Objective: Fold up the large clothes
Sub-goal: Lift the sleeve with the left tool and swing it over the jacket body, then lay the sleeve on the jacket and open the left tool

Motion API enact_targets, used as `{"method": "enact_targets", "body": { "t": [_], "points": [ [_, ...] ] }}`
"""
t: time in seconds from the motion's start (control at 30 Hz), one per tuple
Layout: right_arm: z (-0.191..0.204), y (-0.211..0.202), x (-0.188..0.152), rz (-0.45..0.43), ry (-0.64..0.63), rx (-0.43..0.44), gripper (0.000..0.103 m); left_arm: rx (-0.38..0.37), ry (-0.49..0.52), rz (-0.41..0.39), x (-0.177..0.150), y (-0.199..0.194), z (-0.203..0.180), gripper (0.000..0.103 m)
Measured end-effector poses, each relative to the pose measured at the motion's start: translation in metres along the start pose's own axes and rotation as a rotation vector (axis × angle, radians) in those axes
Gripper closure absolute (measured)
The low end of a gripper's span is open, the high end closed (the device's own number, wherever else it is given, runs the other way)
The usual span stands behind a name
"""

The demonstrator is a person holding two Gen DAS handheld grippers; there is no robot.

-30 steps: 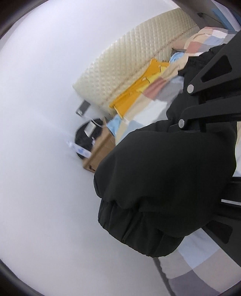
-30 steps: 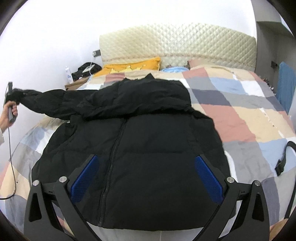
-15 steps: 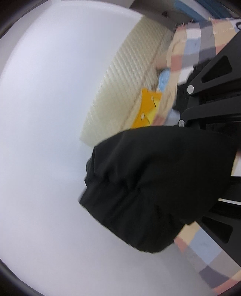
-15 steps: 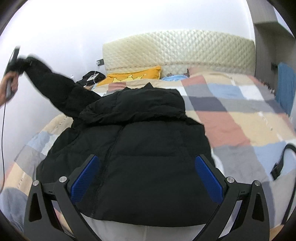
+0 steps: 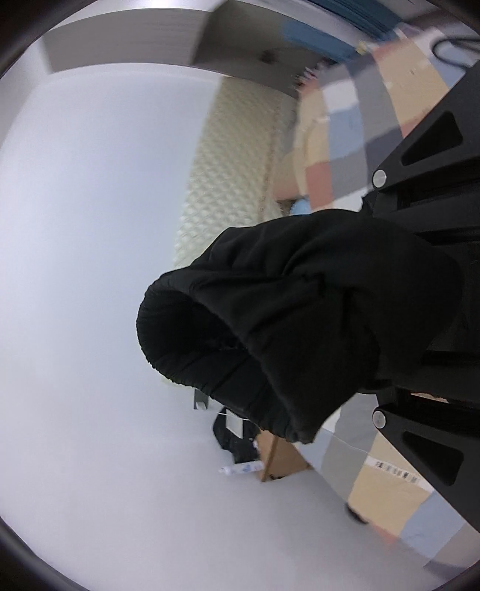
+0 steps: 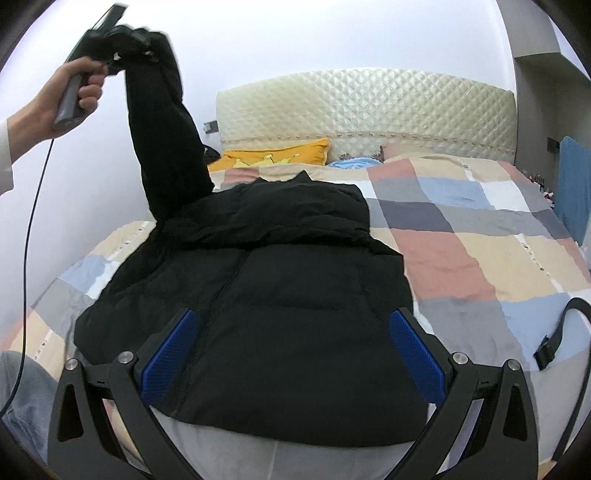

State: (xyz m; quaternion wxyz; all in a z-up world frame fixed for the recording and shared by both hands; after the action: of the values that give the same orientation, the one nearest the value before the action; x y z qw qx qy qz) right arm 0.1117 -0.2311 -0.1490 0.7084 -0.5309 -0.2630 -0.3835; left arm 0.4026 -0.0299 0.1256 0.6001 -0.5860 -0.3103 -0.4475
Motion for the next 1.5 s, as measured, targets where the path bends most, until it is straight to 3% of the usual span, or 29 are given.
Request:
{"method": "enact_targets", "body": {
  "t": [0.17, 0.27, 0.33, 0.5, 0.63, 0.77, 0.9, 1.0, 1.13, 1.27, 1.4, 1.47, 1.5],
  "points": [
    [-0.010, 0.009, 0.012, -0.013, 0.017, 0.008, 0.000, -0.052, 0.017, 0.032, -0.010, 0.039, -0.067, 0.090],
    [-0.017, 0.015, 0.012, -0.003, 0.040, 0.017, 0.000, -0.096, 0.113, 0.063, -0.024, 0.062, -0.120, 0.090],
    [-0.021, 0.019, 0.011, 0.005, 0.058, 0.019, 0.000, -0.154, 0.171, 0.089, -0.042, 0.084, -0.162, 0.089],
    [-0.032, 0.026, 0.010, 0.015, 0.109, 0.031, 0.000, -0.213, 0.245, 0.146, -0.094, 0.129, -0.238, 0.088],
    [-0.040, 0.030, 0.008, 0.033, 0.174, 0.096, 0.000, -0.201, 0.336, 0.222, -0.140, 0.171, -0.289, 0.088],
    [-0.041, 0.038, 0.004, 0.051, 0.160, 0.088, 0.000, -0.188, 0.351, 0.245, -0.167, 0.201, -0.323, 0.088],
    [-0.044, 0.045, 0.003, 0.066, 0.176, 0.093, 0.000, -0.217, 0.307, 0.282, -0.192, 0.228, -0.325, 0.087],
    [-0.046, 0.052, 0.004, 0.076, 0.189, 0.094, 0.000, -0.238, 0.338, 0.350, -0.219, 0.254, -0.329, 0.085],
    [-0.044, 0.058, 0.003, 0.085, 0.190, 0.097, 0.000, -0.236, 0.358, 0.371, -0.233, 0.264, -0.330, 0.083],
    [-0.044, 0.062, -0.001, 0.103, 0.187, 0.080, 0.000, -0.216, 0.368, 0.360, -0.228, 0.257, -0.331, 0.079],
    [-0.046, 0.059, -0.002, 0.090, 0.192, 0.072, 0.000, -0.210, 0.308, 0.357, -0.214, 0.242, -0.320, 0.078],
    [-0.047, 0.056, -0.001, 0.082, 0.195, 0.069, 0.000, -0.219, 0.278, 0.342, -0.206, 0.229, -0.314, 0.073],
    [-0.047, 0.053, -0.001, 0.075, 0.201, 0.076, 0.000, -0.242, 0.259, 0.336, -0.202, 0.222, -0.311, 0.064]
  ]
}}
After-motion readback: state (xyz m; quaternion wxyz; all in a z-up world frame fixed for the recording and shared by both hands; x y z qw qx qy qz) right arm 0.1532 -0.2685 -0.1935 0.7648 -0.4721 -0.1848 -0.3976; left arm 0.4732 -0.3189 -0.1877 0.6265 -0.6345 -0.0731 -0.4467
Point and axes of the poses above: each gripper's, at about its wrist camera, not at the fingertips, and y roughly the way its jaws point, z to its left, x to its top, the point moved 4 cm from there along y, roughly the way its jaws point, and after that the axes turned 13 degrees about y, right-handed, at the moved point
